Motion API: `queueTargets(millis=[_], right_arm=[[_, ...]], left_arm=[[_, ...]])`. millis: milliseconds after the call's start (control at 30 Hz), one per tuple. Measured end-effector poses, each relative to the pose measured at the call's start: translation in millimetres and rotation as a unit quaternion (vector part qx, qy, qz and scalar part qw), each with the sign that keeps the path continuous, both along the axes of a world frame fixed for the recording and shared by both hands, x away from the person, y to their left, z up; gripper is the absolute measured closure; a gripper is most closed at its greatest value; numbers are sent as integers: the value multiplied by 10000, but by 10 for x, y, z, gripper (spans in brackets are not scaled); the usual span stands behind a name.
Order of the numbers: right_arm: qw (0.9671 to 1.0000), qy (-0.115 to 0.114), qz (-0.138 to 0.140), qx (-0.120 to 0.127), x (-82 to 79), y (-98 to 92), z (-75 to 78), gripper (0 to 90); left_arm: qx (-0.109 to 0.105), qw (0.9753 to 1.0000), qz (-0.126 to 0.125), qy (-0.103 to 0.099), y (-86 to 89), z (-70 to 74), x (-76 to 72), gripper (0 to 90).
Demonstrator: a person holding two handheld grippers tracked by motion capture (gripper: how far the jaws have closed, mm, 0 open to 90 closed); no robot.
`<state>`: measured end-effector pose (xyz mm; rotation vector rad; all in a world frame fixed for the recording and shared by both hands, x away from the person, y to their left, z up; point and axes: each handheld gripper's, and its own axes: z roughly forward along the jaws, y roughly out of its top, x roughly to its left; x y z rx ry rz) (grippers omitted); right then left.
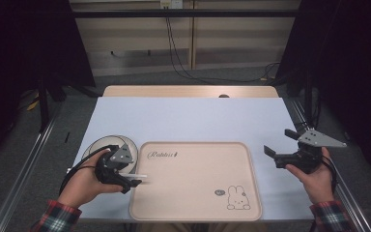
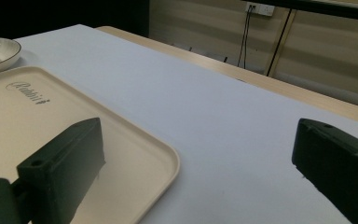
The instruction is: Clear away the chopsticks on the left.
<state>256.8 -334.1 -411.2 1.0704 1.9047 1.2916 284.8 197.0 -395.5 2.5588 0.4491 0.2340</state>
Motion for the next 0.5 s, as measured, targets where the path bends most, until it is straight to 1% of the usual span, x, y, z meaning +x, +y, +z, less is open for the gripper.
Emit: queueTargets(millis=[33, 67, 100, 133, 167, 200, 233, 300, 367, 467, 500], right_arm=[[10000, 26, -29, -32, 0, 5, -6, 16], [10000, 28, -24, -45, -1, 6, -7, 16], [10000, 28, -24, -45, -1, 6, -7, 16], [10000, 35, -6, -35, -4, 7, -7, 16], [10000, 28, -5, -52, -13, 1, -5, 16], [10000, 28, -5, -52, -13, 1, -5, 16], [10000, 12, 13, -50, -14, -5, -5, 16], [10000, 26, -25, -40, -29, -8, -2, 16], [10000, 20, -11, -31, -32, -9, -2, 16], [10000, 19, 54, -58, -38, -16, -5, 16], [10000, 16, 49, -40, -38, -17, -8, 16]], left_arm=[[23, 10000, -18, -19, 1, -13, 2, 282], [121, 9998, -157, 45, 1, -38, 8, 296], [121, 9998, -157, 45, 1, -38, 8, 313], [162, 9995, -242, 80, -6, -56, 7, 313], [223, 9990, -374, 72, -24, -77, 2, 347], [223, 9990, -374, 72, -24, -77, 2, 353], [296, 9984, -484, 60, -34, -82, 1, 353], [383, 9977, -554, 22, -64, -100, -16, 363], [345, 9978, -568, 9, -84, -110, -21, 369], [304, 9983, -494, -38, -85, -110, -2, 379], [303, 9983, -507, -23, -81, -114, 3, 392]])
